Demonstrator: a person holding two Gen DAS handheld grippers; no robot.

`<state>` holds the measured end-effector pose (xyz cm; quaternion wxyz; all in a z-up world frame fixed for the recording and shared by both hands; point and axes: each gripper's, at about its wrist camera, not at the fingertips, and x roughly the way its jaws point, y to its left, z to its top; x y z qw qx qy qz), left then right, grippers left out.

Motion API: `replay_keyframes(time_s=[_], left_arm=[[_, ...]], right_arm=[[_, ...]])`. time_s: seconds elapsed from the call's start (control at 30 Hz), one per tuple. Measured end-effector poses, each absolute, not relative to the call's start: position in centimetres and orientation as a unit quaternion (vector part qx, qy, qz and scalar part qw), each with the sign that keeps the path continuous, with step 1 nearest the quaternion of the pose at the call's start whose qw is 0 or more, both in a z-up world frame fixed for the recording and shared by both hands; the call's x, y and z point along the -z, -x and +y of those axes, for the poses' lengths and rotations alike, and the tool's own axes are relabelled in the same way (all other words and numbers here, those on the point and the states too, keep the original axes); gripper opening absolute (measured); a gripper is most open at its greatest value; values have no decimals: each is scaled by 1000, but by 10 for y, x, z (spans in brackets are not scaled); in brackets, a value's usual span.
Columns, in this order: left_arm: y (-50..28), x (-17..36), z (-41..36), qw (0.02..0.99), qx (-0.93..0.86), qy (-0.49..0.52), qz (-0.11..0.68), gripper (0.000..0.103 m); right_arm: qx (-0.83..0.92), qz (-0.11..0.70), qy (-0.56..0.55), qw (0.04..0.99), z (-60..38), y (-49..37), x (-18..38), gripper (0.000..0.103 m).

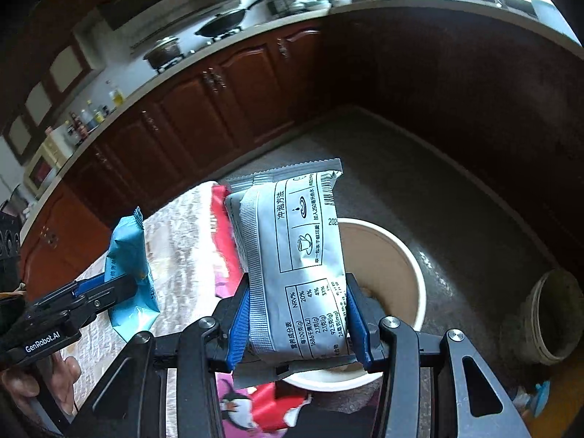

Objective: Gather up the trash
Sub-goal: 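Carry the blue and white-grey packets over the white bucket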

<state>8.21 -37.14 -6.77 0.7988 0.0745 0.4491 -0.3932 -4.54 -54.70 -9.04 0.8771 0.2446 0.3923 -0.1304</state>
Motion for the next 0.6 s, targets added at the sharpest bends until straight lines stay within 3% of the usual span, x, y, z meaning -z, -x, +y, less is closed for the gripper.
replay_keyframes(time_s=[0.6], left_arm=[[-86, 92, -426, 782, 399, -101, 468, 41]], right_arm=[[161, 426, -270, 849, -573, 48, 133, 45]])
